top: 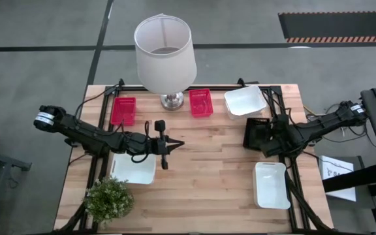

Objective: Stack baskets by color
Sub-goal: Stack the bottom black bin on top of the stacked black bins

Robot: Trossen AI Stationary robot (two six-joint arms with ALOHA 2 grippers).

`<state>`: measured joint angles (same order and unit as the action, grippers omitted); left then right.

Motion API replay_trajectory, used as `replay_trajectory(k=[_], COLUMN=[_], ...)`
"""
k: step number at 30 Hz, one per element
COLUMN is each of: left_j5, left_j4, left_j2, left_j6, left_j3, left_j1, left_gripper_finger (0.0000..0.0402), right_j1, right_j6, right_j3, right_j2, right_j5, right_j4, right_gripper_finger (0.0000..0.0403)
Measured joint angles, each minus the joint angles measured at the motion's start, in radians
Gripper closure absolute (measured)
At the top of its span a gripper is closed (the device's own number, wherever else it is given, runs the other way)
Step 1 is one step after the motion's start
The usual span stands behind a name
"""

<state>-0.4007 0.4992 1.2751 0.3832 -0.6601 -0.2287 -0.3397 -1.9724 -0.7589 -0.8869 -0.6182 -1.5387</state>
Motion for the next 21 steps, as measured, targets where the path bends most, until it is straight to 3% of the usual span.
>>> replay_trajectory(k=[6, 12, 21], left_j5=[0.000, 0.000, 0.000], left_j4=[0.003, 0.021, 0.023], left_j2=[0.000, 0.000, 0.000], left_j6=[0.000, 0.020, 0.018], left_j3=[0.000, 0.000, -0.001], left_j1=[0.000, 0.000, 0.000], left_gripper_finger=[0.0401, 0.0401, 0.0401], right_j1=[0.000, 0.000, 0.000], right_j6=[0.022, 0.112, 0.192], right_j3=[-0.006, -0.055, -0.033], right_j2=[0.033, 0.040, -0.044], right_j5=[0.001, -0.012, -0.025], right_j4=[-0.010, -0.022, 0.047], right_gripper_finger=[0.0267, 0.0315, 0.0390])
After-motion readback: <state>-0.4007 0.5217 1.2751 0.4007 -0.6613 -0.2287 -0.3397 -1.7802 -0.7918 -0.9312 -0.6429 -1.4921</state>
